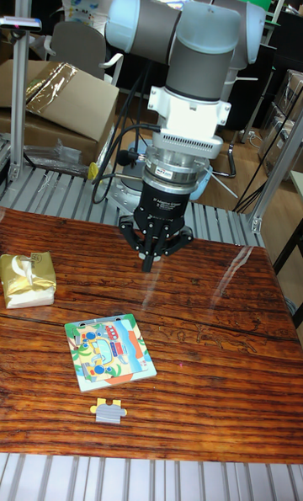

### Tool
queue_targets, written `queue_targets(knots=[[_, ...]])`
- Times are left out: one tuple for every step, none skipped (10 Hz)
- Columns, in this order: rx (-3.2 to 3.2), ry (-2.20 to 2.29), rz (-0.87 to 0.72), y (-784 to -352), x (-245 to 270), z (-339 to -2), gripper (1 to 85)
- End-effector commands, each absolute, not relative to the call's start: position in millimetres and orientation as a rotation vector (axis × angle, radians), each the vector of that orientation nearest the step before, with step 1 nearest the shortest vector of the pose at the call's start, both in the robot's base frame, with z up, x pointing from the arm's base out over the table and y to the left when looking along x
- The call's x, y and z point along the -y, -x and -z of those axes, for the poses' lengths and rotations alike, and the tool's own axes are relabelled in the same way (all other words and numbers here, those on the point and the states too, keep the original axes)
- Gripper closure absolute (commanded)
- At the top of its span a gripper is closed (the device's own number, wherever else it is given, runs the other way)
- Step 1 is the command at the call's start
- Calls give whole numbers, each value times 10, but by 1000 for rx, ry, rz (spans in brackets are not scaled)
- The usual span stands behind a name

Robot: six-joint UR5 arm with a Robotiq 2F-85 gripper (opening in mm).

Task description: Assemble one piece of a puzzle

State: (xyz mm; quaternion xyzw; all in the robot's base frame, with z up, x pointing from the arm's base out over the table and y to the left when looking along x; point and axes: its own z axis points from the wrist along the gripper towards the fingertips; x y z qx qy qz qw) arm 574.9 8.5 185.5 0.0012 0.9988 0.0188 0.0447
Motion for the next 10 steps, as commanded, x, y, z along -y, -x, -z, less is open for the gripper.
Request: queue_targets(knots=[[-3046, 4, -74, -5809, -100, -1867, 703], [-3053, 18, -76, -5809, -84, -1882, 653], [-3056, 25, -82, -5812, -67, -1880, 633], [-3057, 29, -87, -5814, -65, -1878, 593], [-3056, 34, -84, -5838, -59, -1880, 587], [-3059, 34, -82, -5858, -56, -1900, 570], [-3059, 32, -80, -5878, -51, -1920, 547], [-3061, 17, -92, -5892, -55, -1948, 527], [-3075, -11, -117, -5911, -71, -1989, 520], [-3100, -32, -119, -5906, -75, -2013, 510]])
